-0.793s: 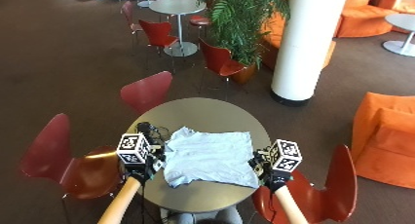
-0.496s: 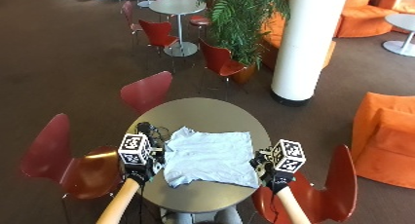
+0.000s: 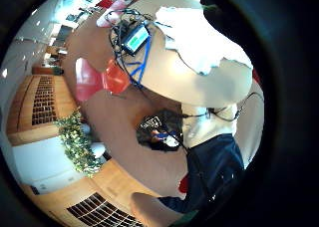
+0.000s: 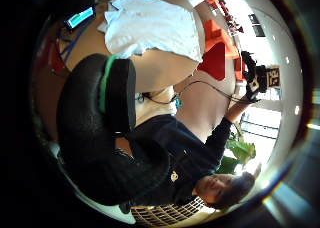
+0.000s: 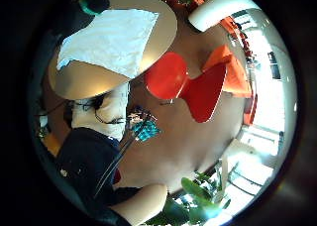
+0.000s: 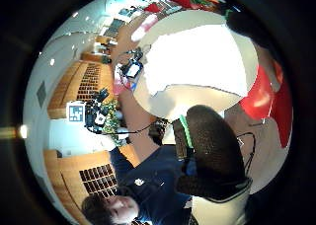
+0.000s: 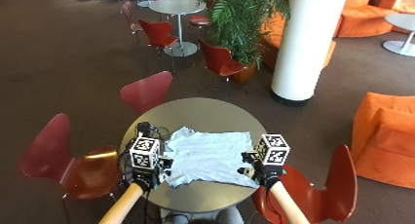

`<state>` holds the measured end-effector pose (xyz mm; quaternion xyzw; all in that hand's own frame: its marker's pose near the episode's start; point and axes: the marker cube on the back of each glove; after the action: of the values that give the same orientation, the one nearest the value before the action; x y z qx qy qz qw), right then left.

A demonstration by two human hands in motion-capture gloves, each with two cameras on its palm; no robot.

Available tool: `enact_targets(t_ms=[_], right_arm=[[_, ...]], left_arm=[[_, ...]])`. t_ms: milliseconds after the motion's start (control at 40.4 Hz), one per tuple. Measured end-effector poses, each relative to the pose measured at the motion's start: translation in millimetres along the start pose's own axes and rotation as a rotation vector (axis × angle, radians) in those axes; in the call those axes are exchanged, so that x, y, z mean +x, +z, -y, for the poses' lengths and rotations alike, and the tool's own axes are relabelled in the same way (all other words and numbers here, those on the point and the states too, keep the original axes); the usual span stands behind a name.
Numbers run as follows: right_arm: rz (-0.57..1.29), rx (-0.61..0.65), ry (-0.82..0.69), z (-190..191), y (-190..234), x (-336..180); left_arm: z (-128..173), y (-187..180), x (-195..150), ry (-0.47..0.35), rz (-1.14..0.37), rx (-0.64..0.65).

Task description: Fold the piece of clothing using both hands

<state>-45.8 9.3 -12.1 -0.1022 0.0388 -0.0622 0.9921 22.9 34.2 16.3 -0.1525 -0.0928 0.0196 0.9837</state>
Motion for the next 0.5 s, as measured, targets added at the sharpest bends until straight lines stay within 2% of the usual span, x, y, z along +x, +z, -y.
enact_targets(t_ms=[248,347,496], right_arm=[[-0.079,-0.090,0.001,4.9,8.6,-4.9],[-0.105,-0.116,0.004,13.4,11.4,-5.0],[-0.108,-0.169,0.021,47.3,31.2,2.7]], left_arm=[[8.2,5.3,24.1,0.053,0.090,-0.136],[21.7,7.8,27.3,0.060,0.081,-0.136],[55.8,24.9,29.4,0.048,0.010,-0.149]])
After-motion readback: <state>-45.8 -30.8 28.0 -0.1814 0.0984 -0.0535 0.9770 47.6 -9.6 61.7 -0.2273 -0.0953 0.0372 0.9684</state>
